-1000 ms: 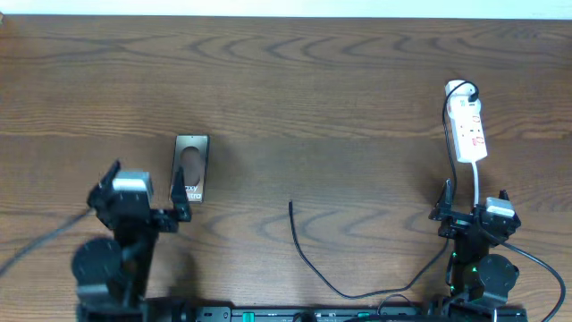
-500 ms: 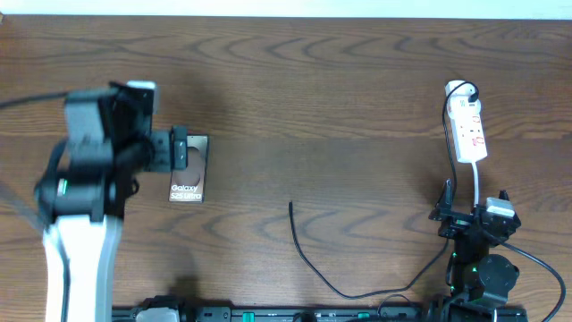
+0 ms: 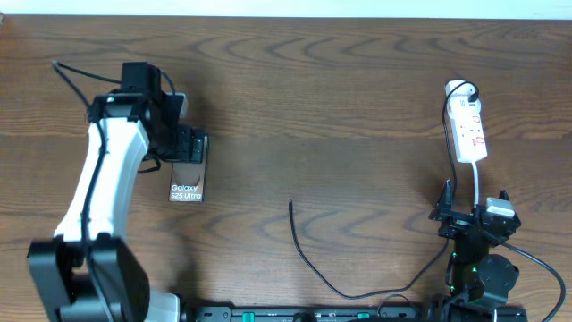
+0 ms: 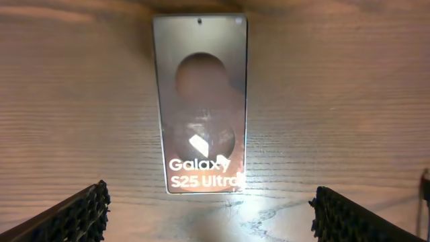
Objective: Plug charger to phone and switch on socket
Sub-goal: 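Move the left gripper forward over the Galaxy S25 Ultra box, then lower the left gripper and center it over the phone box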
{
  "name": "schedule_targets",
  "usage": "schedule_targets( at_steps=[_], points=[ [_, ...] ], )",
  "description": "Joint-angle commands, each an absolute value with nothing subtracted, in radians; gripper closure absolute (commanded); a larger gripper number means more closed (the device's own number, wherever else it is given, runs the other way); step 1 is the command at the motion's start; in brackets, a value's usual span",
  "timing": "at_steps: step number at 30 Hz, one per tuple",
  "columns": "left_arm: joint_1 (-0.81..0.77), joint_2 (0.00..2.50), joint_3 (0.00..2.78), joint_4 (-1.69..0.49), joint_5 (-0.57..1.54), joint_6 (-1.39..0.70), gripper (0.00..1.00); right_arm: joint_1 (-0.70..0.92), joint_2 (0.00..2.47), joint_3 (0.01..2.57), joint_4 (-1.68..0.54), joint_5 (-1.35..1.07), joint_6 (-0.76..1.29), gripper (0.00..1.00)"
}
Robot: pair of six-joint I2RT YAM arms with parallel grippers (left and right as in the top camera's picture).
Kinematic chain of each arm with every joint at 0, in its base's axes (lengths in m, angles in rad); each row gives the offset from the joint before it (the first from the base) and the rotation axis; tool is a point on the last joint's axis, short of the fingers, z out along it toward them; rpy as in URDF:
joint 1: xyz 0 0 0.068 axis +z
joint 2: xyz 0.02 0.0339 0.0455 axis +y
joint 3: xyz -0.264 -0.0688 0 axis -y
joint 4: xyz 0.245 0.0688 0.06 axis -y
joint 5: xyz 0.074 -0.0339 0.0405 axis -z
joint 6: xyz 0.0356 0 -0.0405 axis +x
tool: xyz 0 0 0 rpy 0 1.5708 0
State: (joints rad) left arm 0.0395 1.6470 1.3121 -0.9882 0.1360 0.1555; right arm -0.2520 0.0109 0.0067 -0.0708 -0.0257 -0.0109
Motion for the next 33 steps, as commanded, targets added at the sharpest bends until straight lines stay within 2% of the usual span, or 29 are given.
schedule_targets(
  at_steps=[1,20,21,22,23,24,25,26,33],
  points=[
    [0.046,1.702,1.327,-0.991,0.145,0.164,0.07,-0.255,0.005,0.006,-0.075,-0.018,-0.001,0.01],
    [0.046,1.737,1.327,-0.986,0.145,0.164,0.07,-0.255,0.005,0.006,-0.075,-0.018,-0.001,0.01],
    [0.046,1.737,1.327,-0.986,0.145,0.164,0.37,-0.255,0.005,0.006,-0.075,-0.018,-0.001,0.01],
    [0.046,1.737,1.327,-0.986,0.145,0.164,0.58,-0.255,0.005,0.006,-0.075,-0.018,-0.001,0.01],
    [0.046,1.737,1.327,-0.986,0.145,0.164,0.60,-0.255,0.005,0.006,-0.075,-0.018,-0.001,0.01],
    [0.046,1.737,1.327,-0.985,0.145,0.164,0.59,-0.255,0.005,0.006,-0.075,-0.018,-0.001,0.01],
    [0.046,1.737,1.327,-0.985,0.145,0.164,0.23,-0.255,0.005,0.006,-0.075,-0.018,-0.001,0.01],
    [0.046,1.737,1.327,-0.985,0.145,0.164,0.02,-0.255,0.005,0.006,-0.075,-0.018,-0.001,0.01],
    [0.046,1.737,1.327,-0.985,0.146,0.164,0.02,-0.255,0.005,0.006,-0.075,-0.018,-0.001,0.01]
  ],
)
